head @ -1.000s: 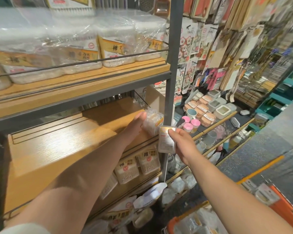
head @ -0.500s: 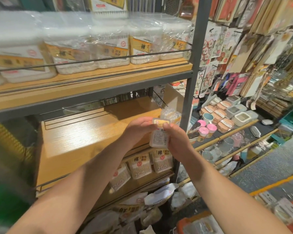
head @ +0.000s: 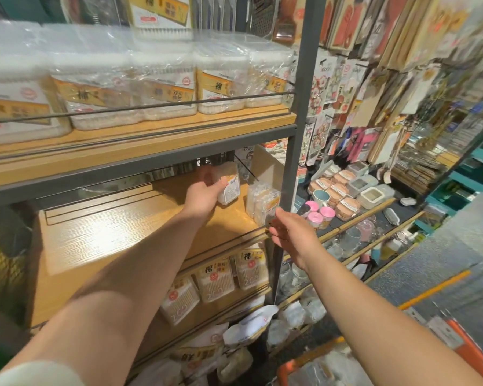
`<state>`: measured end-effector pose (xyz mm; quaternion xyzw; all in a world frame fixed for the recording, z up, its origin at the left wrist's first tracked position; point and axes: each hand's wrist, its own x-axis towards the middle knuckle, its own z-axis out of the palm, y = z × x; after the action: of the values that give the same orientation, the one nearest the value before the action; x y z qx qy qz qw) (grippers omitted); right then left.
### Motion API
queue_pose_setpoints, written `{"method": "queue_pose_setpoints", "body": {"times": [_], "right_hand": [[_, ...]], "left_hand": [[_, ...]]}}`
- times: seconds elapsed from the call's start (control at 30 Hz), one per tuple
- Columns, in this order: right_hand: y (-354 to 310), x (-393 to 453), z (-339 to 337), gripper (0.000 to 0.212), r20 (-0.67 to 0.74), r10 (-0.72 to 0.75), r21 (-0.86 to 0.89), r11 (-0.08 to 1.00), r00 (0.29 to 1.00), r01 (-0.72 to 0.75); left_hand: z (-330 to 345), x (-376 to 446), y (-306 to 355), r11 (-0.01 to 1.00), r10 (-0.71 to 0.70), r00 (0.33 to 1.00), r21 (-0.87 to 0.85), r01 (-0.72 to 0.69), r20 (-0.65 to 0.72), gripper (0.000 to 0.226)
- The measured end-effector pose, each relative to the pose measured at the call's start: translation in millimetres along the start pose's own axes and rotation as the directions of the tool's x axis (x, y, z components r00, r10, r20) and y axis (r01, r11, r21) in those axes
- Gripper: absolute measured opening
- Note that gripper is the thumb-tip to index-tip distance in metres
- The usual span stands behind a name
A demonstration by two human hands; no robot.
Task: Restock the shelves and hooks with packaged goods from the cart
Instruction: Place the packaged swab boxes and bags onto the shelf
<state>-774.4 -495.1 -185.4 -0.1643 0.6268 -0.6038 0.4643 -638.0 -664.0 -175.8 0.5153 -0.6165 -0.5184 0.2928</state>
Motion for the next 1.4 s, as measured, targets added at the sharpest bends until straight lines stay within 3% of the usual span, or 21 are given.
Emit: {"method": "queue_pose_setpoints", "body": {"times": [0.13,0.23,0.47,0.6,0.73,0.83,0.9,1.0,1.1,1.2,1.27,1.4], "right_hand": [[-0.1,5.4,-2.6,0.021,-0.065,0.038,-0.027,0.999,0.997,-0.04],[-2.7,10.8,1.6,0.024,-0.076,0.045,-0.018,0.999,0.996,-0.046],[-10.5,11.0,21.0,0.031,-0.098,0.077,-0.104,0.991,0.992,-0.087],[-11.5,11.6,31.9,0.048,-0.098,0.144,-0.138,0.978,0.985,-0.157],[-9.3,10.1,40.2,0.031,-0.086,0.179,-0.047,0.982,0.98,-0.183],[-2.0,11.8,45.9,0.033,-0.096,0.177,0.034,0.984,0.979,-0.175],[2.4,11.0,49.1,0.046,-0.098,0.159,0.054,0.987,0.982,-0.154],[10.5,7.0,47.8,0.05,-0.128,0.075,0.024,0.997,0.989,-0.073],[15.8,-2.5,40.1,0.041,-0.213,-0.019,-0.015,1.0,0.977,0.016],[18.9,-20.5,27.7,0.021,-0.241,-0.105,0.012,0.994,0.965,0.111],[25.4,-34.0,15.5,0.014,-0.234,-0.128,-0.022,0.992,0.964,0.127],[60.6,-61.1,-29.9,0.015,-0.218,-0.038,-0.104,0.994,0.975,0.016]], "left_hand": [[24.2,11.0,-4.5,0.998,0.042,0.996,0.037,-0.045,0.075,0.06],[38.3,12.5,-7.6,0.995,0.101,0.983,-0.035,-0.097,0.155,0.04],[48.0,16.6,-8.2,0.979,0.133,0.939,-0.188,-0.075,0.318,0.042],[57.5,16.0,-8.2,0.959,0.139,0.901,-0.282,-0.02,0.41,0.046],[59.8,22.3,-4.1,0.95,0.11,0.893,-0.31,0.034,0.437,0.05],[59.1,35.7,-6.9,0.964,0.092,0.879,-0.264,0.04,0.468,0.058],[57.6,39.4,-7.1,0.971,0.103,0.864,-0.238,0.02,0.492,0.061],[48.9,34.4,-9.5,0.971,0.123,0.892,-0.24,-0.017,0.435,0.064],[33.1,14.1,-12.9,0.985,0.13,0.948,-0.151,-0.089,0.29,0.084],[19.1,-34.9,-10.7,0.957,0.289,0.94,-0.038,-0.286,0.181,0.054],[19.3,-70.6,-10.0,0.924,0.378,0.906,-0.019,-0.381,0.19,0.033],[53.8,-125.6,-28.7,0.944,0.325,0.873,-0.075,-0.321,0.364,0.014]]}}
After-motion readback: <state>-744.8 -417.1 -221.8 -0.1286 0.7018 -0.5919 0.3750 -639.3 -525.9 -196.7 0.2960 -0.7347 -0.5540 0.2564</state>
